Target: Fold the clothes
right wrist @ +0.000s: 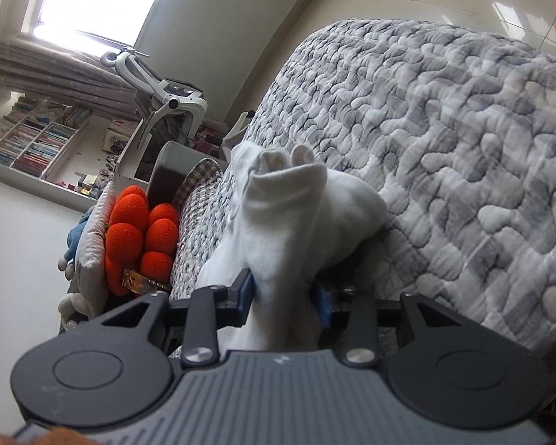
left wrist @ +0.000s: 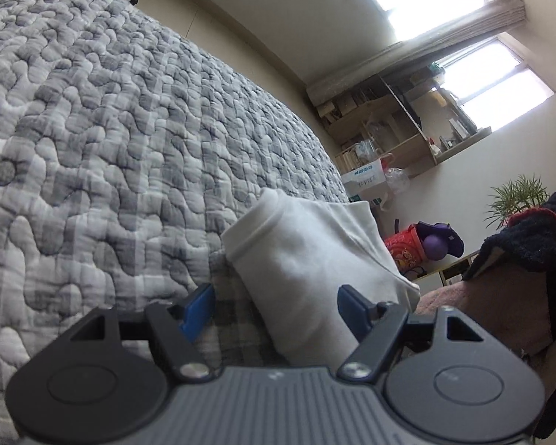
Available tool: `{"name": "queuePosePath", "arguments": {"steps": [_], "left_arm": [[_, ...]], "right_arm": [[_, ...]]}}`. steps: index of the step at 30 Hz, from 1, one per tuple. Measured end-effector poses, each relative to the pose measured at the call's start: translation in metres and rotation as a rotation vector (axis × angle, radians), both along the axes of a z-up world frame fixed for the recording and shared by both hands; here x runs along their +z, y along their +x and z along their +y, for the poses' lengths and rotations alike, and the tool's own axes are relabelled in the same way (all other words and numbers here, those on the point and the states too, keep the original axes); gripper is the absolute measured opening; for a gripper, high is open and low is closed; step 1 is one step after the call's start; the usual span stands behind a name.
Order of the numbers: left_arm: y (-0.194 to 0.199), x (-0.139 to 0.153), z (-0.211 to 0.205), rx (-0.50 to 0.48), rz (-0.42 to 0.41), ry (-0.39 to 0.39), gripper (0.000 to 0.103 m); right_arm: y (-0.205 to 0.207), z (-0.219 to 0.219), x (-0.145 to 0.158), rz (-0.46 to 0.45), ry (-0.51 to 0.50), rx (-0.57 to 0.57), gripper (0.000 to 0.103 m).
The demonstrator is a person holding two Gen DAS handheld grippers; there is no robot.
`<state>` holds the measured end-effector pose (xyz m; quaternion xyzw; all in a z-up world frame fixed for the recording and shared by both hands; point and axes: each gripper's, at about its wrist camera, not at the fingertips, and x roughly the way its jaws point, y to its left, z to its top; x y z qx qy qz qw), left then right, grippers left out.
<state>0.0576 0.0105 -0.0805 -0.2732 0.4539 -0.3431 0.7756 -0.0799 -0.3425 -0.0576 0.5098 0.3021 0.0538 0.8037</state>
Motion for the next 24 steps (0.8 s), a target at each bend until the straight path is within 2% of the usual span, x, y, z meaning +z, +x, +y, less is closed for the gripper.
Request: {"name": "queuePosePath", "arguments": {"steps": [2, 7, 15, 17, 18, 19, 21, 22, 23, 24], "left_arm": [[0.000, 0.001, -0.004, -0.013, 0.009, -0.008, 0.073], [-0.004, 0.002, -0.016, -0.045, 0.001, -0.017, 0.069], [-0.014, -0.002, -0.026, -0.006, 0.004, -0.031, 0.064], [-0.015, -0.001, -0.028, 0.011, 0.003, -0.029, 0.060], [-0.016, 0.000, -0.030, 0.021, -0.008, -0.027, 0.053], [-0.018, 0.001, -0.031, 0.031, -0.020, -0.024, 0.041], [-0.021, 0.006, -0.031, 0.047, -0.047, -0.024, 0.030], [-0.022, 0.011, -0.027, 0.055, -0.067, -0.031, 0.028], [-0.024, 0.016, -0.024, 0.063, -0.088, -0.038, 0.028], [-0.024, 0.021, -0.021, 0.072, -0.103, -0.039, 0.028]], "right_arm": [[-0.005, -0.009, 0.007, -0.025, -0.035, -0.021, 0.051], [-0.012, -0.032, 0.024, -0.080, -0.120, -0.050, 0.058], [0.033, -0.036, 0.021, -0.092, -0.168, 0.089, 0.061], [0.046, -0.034, 0.016, -0.073, -0.202, 0.110, 0.061], [0.046, -0.031, 0.015, -0.070, -0.221, 0.116, 0.061], [0.045, -0.028, 0.016, -0.070, -0.241, 0.120, 0.061], [0.043, -0.020, 0.016, -0.069, -0.279, 0.129, 0.057], [0.042, -0.017, 0.016, -0.068, -0.299, 0.134, 0.045], [0.041, -0.013, 0.016, -0.067, -0.318, 0.138, 0.038], [0.039, -0.010, 0.016, -0.067, -0.338, 0.143, 0.036]]}}
